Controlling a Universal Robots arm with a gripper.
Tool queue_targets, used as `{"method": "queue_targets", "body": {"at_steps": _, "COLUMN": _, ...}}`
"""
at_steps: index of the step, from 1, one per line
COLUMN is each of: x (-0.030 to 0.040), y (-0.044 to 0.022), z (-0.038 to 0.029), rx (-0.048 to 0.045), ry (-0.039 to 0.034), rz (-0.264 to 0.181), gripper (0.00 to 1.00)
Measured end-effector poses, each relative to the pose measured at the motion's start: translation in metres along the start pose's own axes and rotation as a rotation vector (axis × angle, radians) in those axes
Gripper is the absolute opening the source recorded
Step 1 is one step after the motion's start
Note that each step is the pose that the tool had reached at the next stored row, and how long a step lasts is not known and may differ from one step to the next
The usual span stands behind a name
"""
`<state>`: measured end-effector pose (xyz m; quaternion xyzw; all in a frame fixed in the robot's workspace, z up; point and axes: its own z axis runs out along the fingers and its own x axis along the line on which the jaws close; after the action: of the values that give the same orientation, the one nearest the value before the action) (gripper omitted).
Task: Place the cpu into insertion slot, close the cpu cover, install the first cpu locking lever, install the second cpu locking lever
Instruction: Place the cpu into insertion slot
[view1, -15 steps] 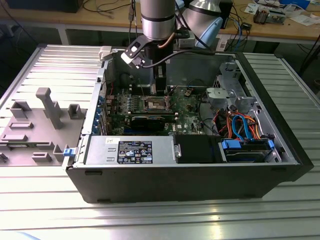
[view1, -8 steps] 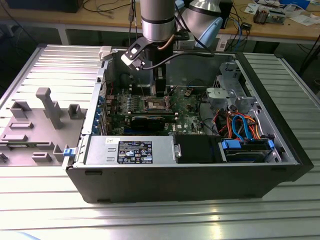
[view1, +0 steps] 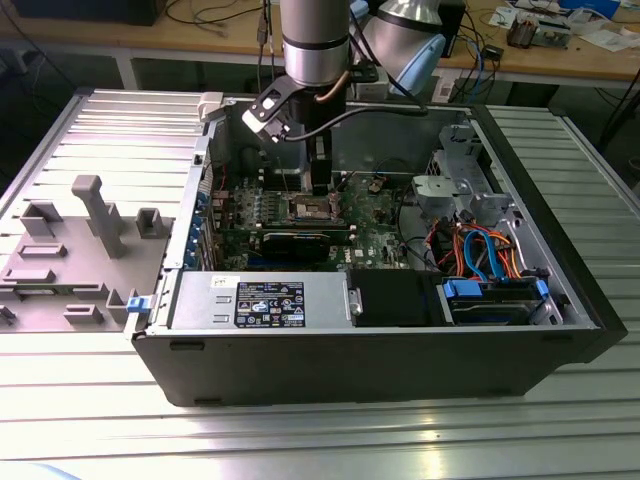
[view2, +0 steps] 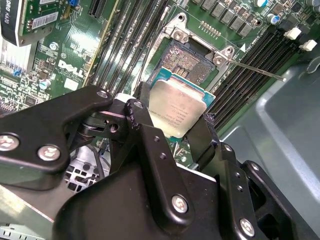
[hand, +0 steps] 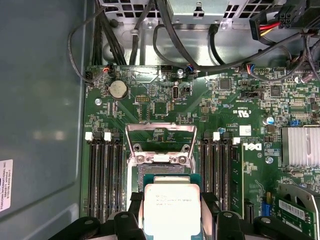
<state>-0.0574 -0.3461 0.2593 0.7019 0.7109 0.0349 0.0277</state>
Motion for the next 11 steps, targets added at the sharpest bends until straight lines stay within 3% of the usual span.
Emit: {"method": "queue_targets", "body": {"at_steps": 11, "x": -0.0001, "y": -0.0006, "z": 0.0061, "rx": 0.0002, "ry": -0.0001, "rz": 0.0, "gripper": 0.54}}
